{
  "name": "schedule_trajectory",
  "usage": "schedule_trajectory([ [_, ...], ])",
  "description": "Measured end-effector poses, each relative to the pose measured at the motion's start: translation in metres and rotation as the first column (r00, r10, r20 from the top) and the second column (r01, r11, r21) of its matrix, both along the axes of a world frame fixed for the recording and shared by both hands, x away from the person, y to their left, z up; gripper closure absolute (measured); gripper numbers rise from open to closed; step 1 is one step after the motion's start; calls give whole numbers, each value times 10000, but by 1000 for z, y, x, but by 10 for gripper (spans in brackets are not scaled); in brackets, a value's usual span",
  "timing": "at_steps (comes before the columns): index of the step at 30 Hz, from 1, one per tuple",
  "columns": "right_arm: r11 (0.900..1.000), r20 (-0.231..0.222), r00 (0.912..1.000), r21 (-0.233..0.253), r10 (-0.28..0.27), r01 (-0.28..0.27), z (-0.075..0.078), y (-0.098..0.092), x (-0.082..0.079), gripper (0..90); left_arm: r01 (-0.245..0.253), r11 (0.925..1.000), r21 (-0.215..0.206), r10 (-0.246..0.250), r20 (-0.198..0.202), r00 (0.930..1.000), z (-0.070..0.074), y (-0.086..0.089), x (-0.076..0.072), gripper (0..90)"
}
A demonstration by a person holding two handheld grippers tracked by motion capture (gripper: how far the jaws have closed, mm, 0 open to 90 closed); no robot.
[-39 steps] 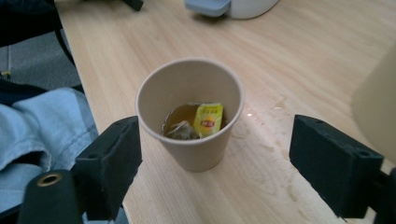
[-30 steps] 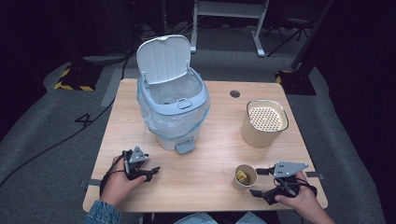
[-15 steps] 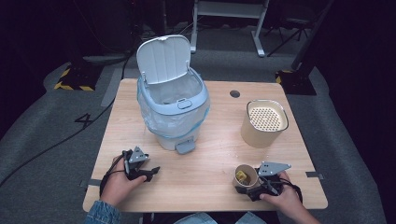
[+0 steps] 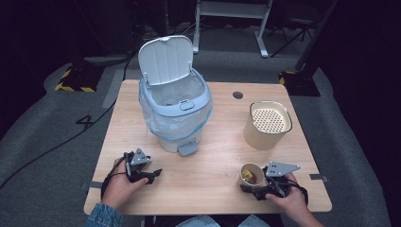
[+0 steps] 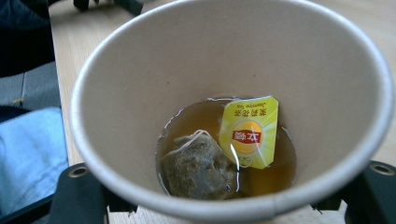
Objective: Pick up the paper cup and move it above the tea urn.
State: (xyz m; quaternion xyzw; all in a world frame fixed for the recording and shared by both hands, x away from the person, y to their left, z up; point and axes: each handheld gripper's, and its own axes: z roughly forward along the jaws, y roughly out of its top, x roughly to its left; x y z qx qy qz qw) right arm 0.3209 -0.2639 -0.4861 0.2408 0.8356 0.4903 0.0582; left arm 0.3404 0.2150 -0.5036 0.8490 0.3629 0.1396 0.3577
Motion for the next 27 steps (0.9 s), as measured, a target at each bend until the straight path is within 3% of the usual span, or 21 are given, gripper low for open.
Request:
schedule_trajectory([
  [18,9957,238,9956,164,-911,908,59,-43,15,291,62,10000,1,-62,-40,10000,0,-1,7,268],
  [27,9944,287,9940,72,-1055,1054,84,-69,36,293,61,10000,60,-61,0,10000,0,0,7,267],
])
